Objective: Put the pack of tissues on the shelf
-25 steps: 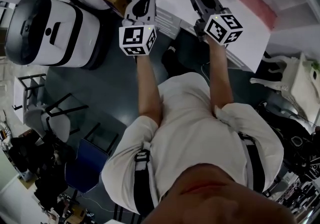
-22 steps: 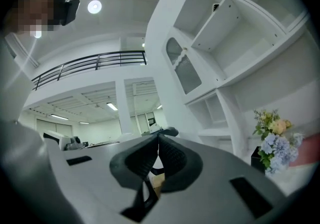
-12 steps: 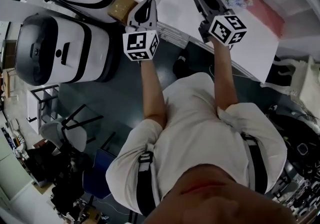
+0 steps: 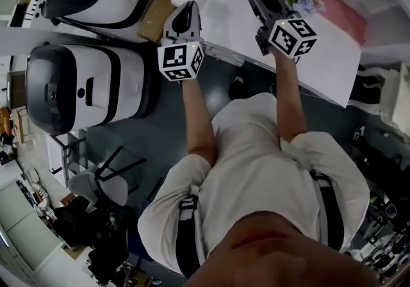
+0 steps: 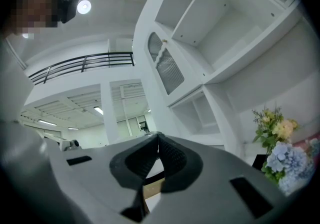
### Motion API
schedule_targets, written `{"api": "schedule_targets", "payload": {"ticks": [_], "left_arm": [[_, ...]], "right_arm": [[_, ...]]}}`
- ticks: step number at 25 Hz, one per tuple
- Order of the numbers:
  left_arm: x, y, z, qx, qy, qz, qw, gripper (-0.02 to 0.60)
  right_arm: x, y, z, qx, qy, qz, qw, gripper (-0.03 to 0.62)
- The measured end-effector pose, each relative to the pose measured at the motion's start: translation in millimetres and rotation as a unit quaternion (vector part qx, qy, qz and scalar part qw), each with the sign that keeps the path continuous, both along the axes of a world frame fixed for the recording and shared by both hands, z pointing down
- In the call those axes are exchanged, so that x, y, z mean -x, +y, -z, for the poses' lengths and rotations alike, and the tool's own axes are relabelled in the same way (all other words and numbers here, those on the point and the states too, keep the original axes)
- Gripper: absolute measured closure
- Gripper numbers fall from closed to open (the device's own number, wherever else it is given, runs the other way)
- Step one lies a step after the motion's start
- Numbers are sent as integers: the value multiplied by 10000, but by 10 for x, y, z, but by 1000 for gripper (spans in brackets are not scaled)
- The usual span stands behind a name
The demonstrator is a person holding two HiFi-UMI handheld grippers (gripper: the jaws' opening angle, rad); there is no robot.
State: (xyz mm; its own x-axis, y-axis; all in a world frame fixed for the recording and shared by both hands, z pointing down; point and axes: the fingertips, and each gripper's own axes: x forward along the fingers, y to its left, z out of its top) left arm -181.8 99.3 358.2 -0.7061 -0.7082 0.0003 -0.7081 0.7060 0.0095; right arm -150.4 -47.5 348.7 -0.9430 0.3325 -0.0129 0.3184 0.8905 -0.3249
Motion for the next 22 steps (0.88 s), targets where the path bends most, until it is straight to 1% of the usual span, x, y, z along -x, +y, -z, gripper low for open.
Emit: {"api": "schedule_targets", "payload": {"ticks": [8, 12, 16, 22], "left_arm": [[425, -302, -28, 132, 12, -160, 9998, 569], [631, -367, 8, 132, -28, -244, 9996, 569], [829, -522, -23, 249, -73, -406, 9988, 569], [963, -690, -103, 342, -84, -502, 9981, 569]], "right_arm": [[273, -366, -82, -65, 96, -328, 9994, 525], [399, -445, -45, -55, 18, -435, 9990, 525], [589, -582, -33, 39, -79, -525, 9986, 525], [778, -714, -53, 102, -154, -553, 9983, 525]]}}
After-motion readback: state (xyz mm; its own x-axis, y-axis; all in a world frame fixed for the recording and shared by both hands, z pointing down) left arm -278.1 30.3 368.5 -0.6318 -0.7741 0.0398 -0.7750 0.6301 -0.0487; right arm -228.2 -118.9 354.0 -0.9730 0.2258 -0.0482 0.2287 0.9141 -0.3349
